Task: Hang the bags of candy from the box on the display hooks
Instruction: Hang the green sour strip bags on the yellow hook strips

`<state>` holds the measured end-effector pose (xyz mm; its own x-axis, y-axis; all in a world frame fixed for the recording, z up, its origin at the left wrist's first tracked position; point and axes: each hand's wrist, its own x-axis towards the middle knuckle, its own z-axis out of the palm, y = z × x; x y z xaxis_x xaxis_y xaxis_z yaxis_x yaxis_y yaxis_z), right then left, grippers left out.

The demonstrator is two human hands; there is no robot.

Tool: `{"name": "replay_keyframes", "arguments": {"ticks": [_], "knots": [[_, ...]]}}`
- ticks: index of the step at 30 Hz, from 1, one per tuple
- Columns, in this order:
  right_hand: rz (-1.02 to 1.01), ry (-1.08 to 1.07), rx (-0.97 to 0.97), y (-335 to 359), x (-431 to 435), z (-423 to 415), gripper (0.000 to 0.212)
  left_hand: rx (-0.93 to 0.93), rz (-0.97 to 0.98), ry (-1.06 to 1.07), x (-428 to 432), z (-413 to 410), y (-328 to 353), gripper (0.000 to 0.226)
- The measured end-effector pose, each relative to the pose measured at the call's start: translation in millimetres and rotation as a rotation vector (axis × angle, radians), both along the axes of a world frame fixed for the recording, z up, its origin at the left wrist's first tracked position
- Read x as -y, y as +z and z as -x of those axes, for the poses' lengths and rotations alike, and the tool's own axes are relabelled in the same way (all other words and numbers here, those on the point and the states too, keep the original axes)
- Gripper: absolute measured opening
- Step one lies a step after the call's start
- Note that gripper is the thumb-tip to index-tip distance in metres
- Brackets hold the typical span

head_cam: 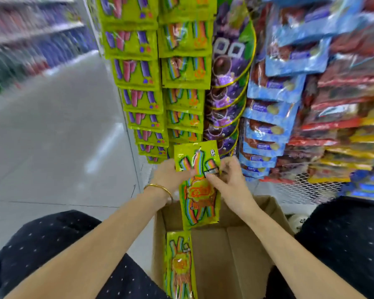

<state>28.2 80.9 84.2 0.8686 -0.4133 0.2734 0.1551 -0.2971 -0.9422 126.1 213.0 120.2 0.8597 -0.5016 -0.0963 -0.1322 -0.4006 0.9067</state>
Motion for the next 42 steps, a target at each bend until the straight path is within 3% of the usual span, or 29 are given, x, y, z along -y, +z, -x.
{"name": "replay_keyframes", "arguments": {"ticks": [2,5,8,14,17,21,27,31,38,42], "knots": [[0.162,-0.054,0.089,40.5,-2.1,-4.5,0.035,0.032,0.031,-0.034,-0.8,-1.8,31.3,0.028],[0.262,-0.110,0.187,99.0,-3.3,-10.4,0.037,0.087,0.091,-0.103,1.1,-7.5,82.3,0.017],[0.323,-0.138,0.272,151.0,1.6,-18.0,0.045,0.177,0.145,-0.149,3.1,-16.6,139.6,0.037],[0.429,-0.184,0.472,260.1,24.9,-33.8,0.051,0.647,0.536,0.067,14.4,-42.3,290.8,0.009],[0.483,-0.236,0.545,313.7,35.4,-49.5,0.048,0.875,0.532,0.116,29.3,-61.2,360.4,0.016],[0.543,-0.300,0.594,377.3,43.9,-73.8,0.047,1.035,0.460,0.187,52.6,-89.6,427.3,0.029],[0.556,-0.321,0.668,448.7,48.8,-108.9,0.046,1.100,0.362,0.263,65.7,-117.9,483.5,0.033],[0.580,-0.339,0.694,483.0,45.4,-130.4,0.046,1.003,0.446,0.278,64.1,-127.9,504.7,0.025],[0.560,-0.301,0.636,507.9,41.0,-154.6,0.045,0.951,0.550,0.301,63.6,-128.8,511.7,0.038],[0.618,-0.317,0.609,510.9,41.1,-161.7,0.046,0.950,0.586,0.297,68.1,-126.7,514.0,0.032]]}}
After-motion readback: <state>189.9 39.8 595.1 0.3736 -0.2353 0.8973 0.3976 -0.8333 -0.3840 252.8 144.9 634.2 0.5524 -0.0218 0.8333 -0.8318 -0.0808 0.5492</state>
